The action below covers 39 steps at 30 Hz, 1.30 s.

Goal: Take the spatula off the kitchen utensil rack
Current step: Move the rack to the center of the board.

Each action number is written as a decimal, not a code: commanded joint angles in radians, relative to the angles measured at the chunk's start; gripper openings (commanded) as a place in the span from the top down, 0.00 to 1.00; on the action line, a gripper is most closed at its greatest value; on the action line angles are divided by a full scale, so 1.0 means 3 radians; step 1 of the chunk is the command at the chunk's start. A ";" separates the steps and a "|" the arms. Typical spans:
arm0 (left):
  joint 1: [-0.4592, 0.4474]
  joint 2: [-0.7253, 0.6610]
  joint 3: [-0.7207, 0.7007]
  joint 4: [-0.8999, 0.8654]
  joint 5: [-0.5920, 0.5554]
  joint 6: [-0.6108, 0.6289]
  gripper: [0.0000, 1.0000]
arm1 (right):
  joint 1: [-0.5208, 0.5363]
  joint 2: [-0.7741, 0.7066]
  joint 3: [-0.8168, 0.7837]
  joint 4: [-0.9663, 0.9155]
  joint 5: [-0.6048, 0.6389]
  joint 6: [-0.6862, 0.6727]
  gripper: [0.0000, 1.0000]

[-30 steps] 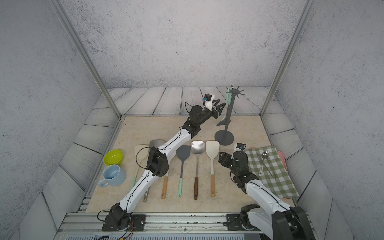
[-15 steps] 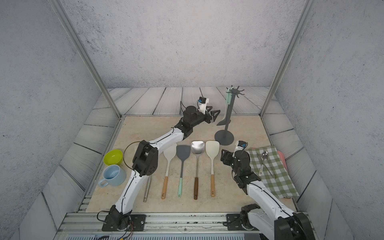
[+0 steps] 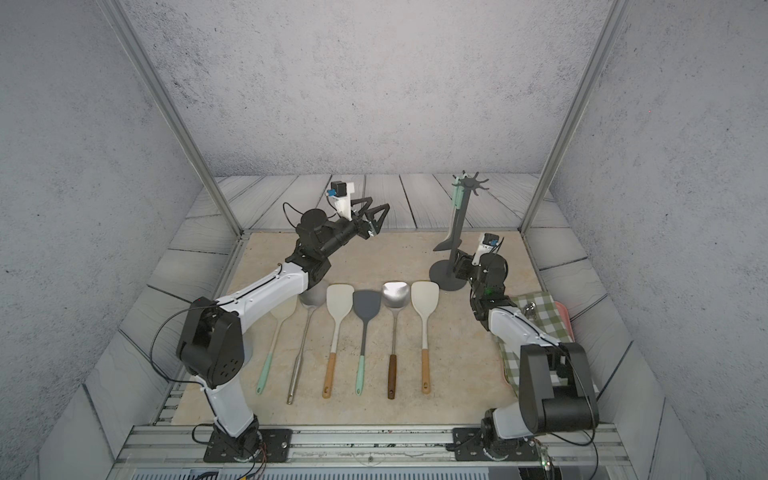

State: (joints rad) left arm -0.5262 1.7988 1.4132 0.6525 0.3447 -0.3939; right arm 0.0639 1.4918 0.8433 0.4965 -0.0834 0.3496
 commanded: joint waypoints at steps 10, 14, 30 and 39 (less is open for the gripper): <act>0.0184 -0.0324 -0.0558 0.0147 0.0088 -0.0018 0.21 | -0.0100 0.0856 0.1203 0.0012 -0.0939 -0.0613 0.51; 0.0200 -0.0318 -0.0581 0.0183 0.0119 -0.0043 0.21 | -0.0095 0.0985 0.1408 -0.0095 -0.1115 -0.0626 0.65; 0.0205 -0.0236 -0.0599 0.0193 0.0163 -0.0025 0.20 | 0.0066 0.1198 0.1589 0.0458 -0.1259 -0.0444 0.88; 0.0220 -0.0240 -0.0645 0.0193 0.0150 0.0004 0.19 | 0.0405 0.1199 0.1646 0.0273 -0.1255 -0.0762 0.90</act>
State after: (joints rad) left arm -0.4690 1.7329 1.2304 0.6853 0.3832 -0.4068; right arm 0.1463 1.8702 1.3144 0.5663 -0.4183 0.1238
